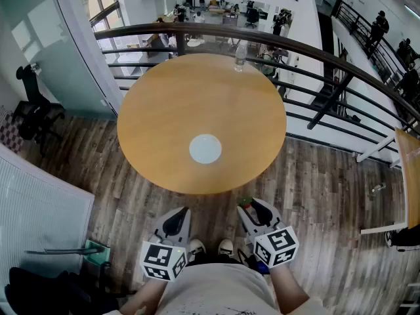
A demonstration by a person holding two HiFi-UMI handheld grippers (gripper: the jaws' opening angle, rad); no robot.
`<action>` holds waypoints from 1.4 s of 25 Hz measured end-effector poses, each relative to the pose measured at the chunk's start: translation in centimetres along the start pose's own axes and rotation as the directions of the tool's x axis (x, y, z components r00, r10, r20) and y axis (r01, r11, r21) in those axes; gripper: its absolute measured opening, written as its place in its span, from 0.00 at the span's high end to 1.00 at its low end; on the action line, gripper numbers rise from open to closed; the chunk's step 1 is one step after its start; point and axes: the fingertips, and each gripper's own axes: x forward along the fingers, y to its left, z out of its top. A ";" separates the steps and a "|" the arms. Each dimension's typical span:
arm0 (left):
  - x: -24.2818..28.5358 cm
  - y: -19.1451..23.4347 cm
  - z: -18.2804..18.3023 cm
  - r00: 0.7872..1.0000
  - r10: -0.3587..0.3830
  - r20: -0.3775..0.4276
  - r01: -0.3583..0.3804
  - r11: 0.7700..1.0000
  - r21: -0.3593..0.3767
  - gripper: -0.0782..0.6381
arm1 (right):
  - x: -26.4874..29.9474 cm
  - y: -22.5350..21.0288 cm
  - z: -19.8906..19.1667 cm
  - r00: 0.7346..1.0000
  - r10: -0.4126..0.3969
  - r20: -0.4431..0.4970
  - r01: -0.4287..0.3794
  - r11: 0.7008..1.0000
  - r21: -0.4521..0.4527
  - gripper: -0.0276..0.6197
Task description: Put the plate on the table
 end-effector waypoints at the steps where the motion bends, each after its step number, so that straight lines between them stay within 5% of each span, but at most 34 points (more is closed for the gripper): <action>1: 0.1 -0.2 -0.1 1.000 -0.003 -0.001 0.003 1.000 0.003 0.86 | -0.1 -0.2 -0.1 1.000 -0.002 0.001 0.002 1.000 -0.002 0.71; 35: -0.3 -6.6 -0.6 0.996 0.087 0.020 -0.088 0.995 0.053 0.86 | -4.7 -2.7 -2.3 0.995 0.100 -0.008 -0.100 0.995 0.012 0.71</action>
